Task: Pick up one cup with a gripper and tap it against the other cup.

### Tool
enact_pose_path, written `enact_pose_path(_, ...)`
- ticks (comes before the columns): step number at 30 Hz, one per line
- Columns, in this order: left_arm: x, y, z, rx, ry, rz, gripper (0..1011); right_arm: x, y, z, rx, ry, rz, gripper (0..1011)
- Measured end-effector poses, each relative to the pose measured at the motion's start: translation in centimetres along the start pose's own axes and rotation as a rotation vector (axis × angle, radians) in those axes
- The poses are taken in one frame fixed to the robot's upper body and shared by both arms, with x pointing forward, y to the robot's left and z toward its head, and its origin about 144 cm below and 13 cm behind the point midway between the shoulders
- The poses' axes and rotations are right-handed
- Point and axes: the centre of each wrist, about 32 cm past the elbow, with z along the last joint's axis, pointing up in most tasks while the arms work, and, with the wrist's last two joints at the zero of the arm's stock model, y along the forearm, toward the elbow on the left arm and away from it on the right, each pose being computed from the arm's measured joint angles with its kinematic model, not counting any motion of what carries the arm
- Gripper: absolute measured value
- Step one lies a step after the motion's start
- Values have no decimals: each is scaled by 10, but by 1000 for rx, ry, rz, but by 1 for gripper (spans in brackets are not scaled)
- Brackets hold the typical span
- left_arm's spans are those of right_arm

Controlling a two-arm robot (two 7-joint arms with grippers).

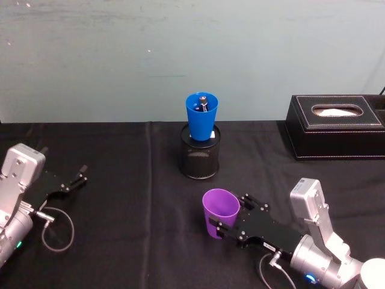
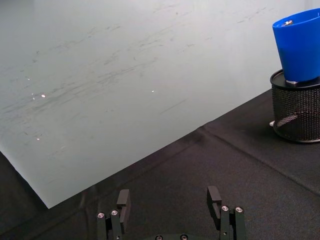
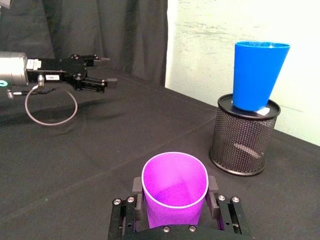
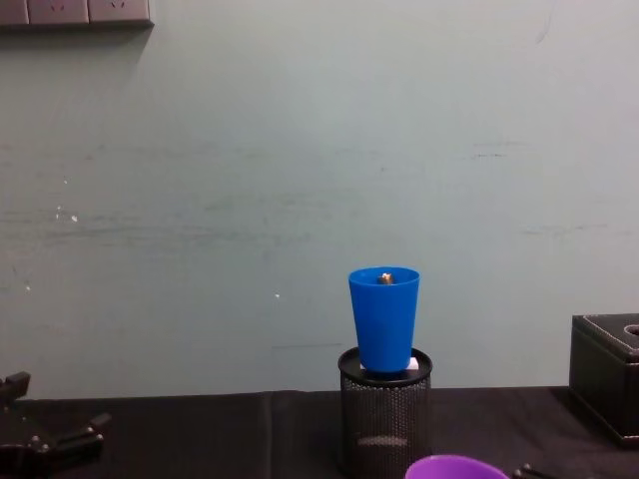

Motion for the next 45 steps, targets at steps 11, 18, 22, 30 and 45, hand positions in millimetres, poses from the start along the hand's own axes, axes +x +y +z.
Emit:
enact_pose_path(11, 0, 0, 0, 0, 0, 0, 1000, 24, 12, 46, 10, -26, -6, 723)
enact_pose_path(18, 0, 0, 0, 0, 0, 0, 1000, 39, 20, 74, 21, -31, 6, 724)
enact_pose_path(22, 0, 0, 0, 0, 0, 0, 1000, 51, 25, 88, 23, -18, 11, 723)
enact_pose_path(30, 0, 0, 0, 0, 0, 0, 1000, 68, 35, 103, 38, 11, 19, 723)
enact_pose_path(45, 0, 0, 0, 0, 0, 0, 1000, 74, 55, 111, 43, 47, 53, 723)
